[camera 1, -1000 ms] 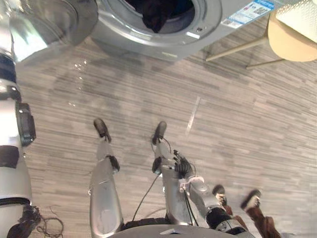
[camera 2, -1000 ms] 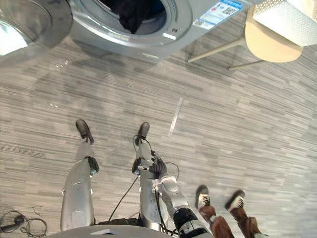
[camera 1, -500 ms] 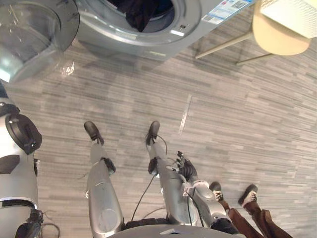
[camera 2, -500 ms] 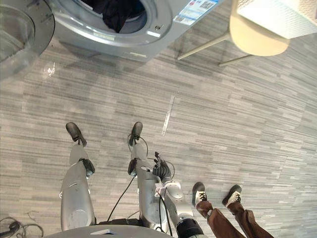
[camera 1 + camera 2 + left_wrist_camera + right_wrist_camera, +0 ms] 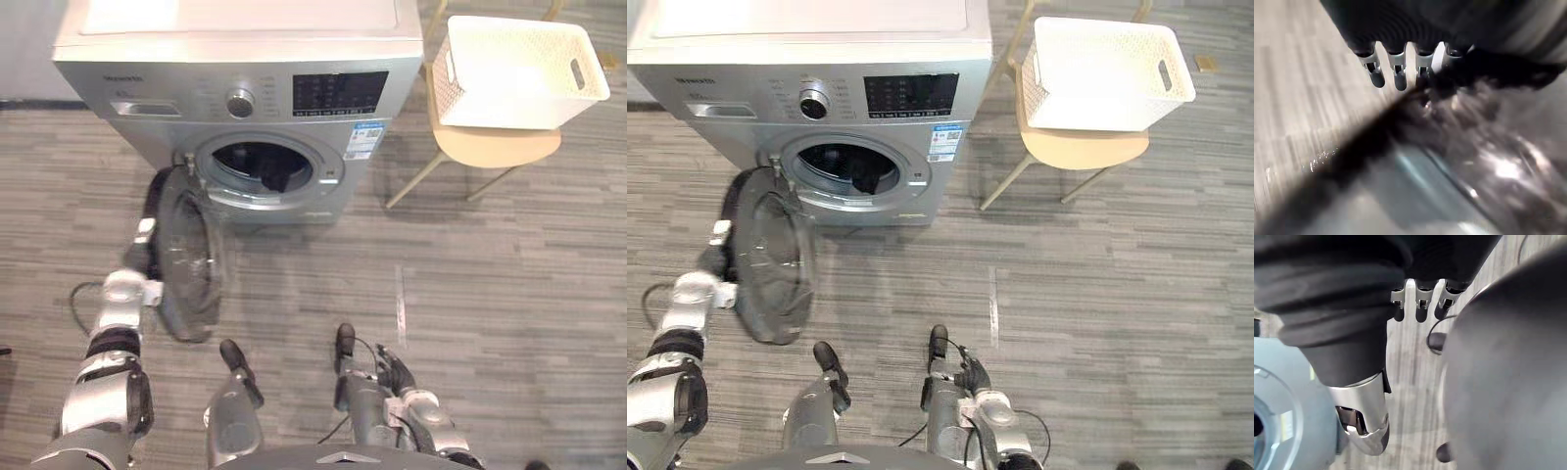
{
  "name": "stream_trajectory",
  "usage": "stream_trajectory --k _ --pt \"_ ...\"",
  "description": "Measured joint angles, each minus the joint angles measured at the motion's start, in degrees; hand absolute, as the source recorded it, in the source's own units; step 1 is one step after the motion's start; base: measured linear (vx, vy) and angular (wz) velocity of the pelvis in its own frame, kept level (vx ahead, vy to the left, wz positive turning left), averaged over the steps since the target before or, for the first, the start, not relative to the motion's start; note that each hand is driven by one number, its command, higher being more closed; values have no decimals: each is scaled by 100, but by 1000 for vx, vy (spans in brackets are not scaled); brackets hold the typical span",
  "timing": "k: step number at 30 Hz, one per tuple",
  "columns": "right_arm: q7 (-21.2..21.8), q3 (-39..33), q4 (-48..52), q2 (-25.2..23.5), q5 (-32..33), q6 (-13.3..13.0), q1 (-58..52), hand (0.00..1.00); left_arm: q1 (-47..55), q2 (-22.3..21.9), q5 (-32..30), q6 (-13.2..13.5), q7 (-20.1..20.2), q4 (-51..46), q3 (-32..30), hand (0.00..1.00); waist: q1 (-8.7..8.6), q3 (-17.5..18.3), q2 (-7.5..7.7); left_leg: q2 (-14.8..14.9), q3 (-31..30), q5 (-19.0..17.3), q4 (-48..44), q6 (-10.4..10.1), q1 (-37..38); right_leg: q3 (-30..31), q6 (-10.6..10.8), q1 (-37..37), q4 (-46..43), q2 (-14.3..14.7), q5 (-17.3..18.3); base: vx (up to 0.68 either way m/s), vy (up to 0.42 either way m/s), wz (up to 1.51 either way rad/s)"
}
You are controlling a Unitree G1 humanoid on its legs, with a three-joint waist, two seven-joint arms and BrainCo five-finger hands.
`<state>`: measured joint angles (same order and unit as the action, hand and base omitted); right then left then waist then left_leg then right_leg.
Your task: Pick up the laundry basket with both hands and put the clothes into the washing machine.
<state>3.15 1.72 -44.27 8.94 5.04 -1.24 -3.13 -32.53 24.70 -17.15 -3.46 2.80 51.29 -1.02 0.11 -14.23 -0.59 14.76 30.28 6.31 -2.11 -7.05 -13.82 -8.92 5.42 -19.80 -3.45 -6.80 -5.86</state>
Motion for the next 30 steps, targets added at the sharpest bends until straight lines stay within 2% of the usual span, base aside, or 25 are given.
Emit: stream_trajectory --k 1,2,3,4,5,6,7,10,14,19,22,27,30 --pt "-2 -12 -55 26 -54 -13 62 0 -118 184 -81 -185 -45 -265 675 0 -100 9 22 -147 -80 23 166 -2 -10 -106 36 -12 27 -128 -24 -101 84 34" --pt "-3 -18 -97 28 -71 -20 91 0 -101 309 -106 -250 -46 -515 877 0 -154 23 47 -224 -99 23 276 -2 -8 -130 66 -27 52 -192 -43 -79 92 31" --pt "-4 -50 -152 2 -70 -45 121 0 21 512 -97 -309 -27 -1201 1075 0 -213 34 79 -363 -222 24 458 -4 -22 -140 114 -26 130 -278 -100 -40 93 24" --pt "-3 -138 -190 -18 -72 -96 118 0 284 606 -49 -296 -74 -2139 1039 0 -223 38 88 -477 -250 57 597 -8 -31 -158 151 -24 237 -336 -135 -23 90 23" --pt "-2 -194 -220 -30 -72 -110 117 0 436 610 29 -255 -134 -2631 975 0 -212 38 89 -529 -282 98 653 -1 -34 -172 167 -21 277 -373 -186 -8 83 20" --pt "-3 -287 -283 -51 -68 -132 123 0 661 580 151 -118 -245 -3342 934 0 -196 39 90 -595 -342 154 655 21 -63 -200 168 -11 316 -407 -281 12 77 17" --pt "-2 -384 -421 -55 -73 -157 168 0 1014 385 348 184 -394 -4236 853 0 -159 44 85 -659 -355 234 654 76 -64 -209 169 29 373 -470 -350 24 71 13" --pt "4 -456 -565 -79 -72 -248 212 0 1590 -46 670 520 -344 -4992 820 0 -166 59 79 -785 -356 319 652 231 -53 -203 215 101 491 -547 -482 67 45 2" --pt "6 -529 -634 -117 -96 -245 271 0 2288 -323 690 583 -133 -4940 894 0 -203 59 73 -821 -366 305 649 299 -24 -232 209 174 571 -551 -484 87 6 0" --pt "6 -513 -667 -118 -99 -232 336 0 2580 -550 623 578 -93 -4228 1040 0 -204 66 24 -815 -437 244 526 364 -87 -271 93 202 572 -549 -418 42 -11 6" --pt "5 -513 -625 -103 -97 -229 339 0 2811 -582 556 572 71 -3933 1198 0 -205 61 -13 -812 -496 238 509 368 -127 -301 54 197 571 -549 -387 0 -6 6" --pt "7 -445 -578 -96 -97 -207 362 0 2930 -822 353 465 581 -2696 1730 0 -240 57 -53 -782 -484 150 402 321 -254 -284 31 95 570 -544 -398 -1 -4 -1" --pt "-7 -398 -551 -83 -95 -188 414 0 2561 -1106 -189 375 577 -1736 1694 0 -277 52 -50 -736 -440 122 303 316 -418 -250 -46 -48 605 -511 -459 -6 -23 -8"
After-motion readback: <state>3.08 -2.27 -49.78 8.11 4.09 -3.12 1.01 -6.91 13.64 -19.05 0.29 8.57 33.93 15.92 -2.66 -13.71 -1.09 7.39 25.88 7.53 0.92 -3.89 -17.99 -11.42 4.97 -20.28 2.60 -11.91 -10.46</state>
